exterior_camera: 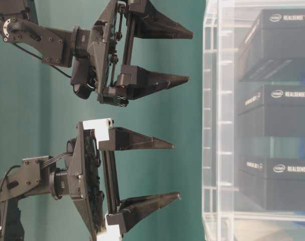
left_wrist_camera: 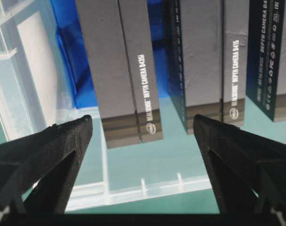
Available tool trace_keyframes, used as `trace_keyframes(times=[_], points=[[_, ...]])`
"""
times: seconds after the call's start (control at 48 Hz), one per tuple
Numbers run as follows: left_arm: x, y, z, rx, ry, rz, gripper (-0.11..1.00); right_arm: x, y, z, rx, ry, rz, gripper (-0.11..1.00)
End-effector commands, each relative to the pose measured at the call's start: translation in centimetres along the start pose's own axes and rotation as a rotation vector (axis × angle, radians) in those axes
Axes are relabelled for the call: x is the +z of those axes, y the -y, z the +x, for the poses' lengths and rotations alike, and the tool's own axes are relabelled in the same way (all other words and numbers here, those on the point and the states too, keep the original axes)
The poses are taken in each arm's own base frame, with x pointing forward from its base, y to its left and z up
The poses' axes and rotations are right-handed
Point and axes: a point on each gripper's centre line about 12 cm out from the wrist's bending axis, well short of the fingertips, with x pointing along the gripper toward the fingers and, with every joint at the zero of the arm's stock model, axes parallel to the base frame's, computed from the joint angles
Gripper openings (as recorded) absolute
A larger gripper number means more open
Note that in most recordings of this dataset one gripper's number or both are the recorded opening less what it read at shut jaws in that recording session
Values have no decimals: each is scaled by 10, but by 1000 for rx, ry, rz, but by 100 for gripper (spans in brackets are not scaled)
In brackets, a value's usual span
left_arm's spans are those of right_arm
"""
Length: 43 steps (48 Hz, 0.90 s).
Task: Take the box out of the case with both arms.
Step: 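Lower both open grippers down around the left and right boxes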
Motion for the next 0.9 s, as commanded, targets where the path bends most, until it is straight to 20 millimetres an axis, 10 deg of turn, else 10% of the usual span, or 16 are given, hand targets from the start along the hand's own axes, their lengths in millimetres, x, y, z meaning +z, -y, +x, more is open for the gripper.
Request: trace_keyframes(times=[0.0,0.876], points=[[0,3,-14,-40,12,2,90,2,-3,-12,36,12,6,92],[1,3,-12,-35,11,-2,90,-1,-2,-10,26,6,26,92]])
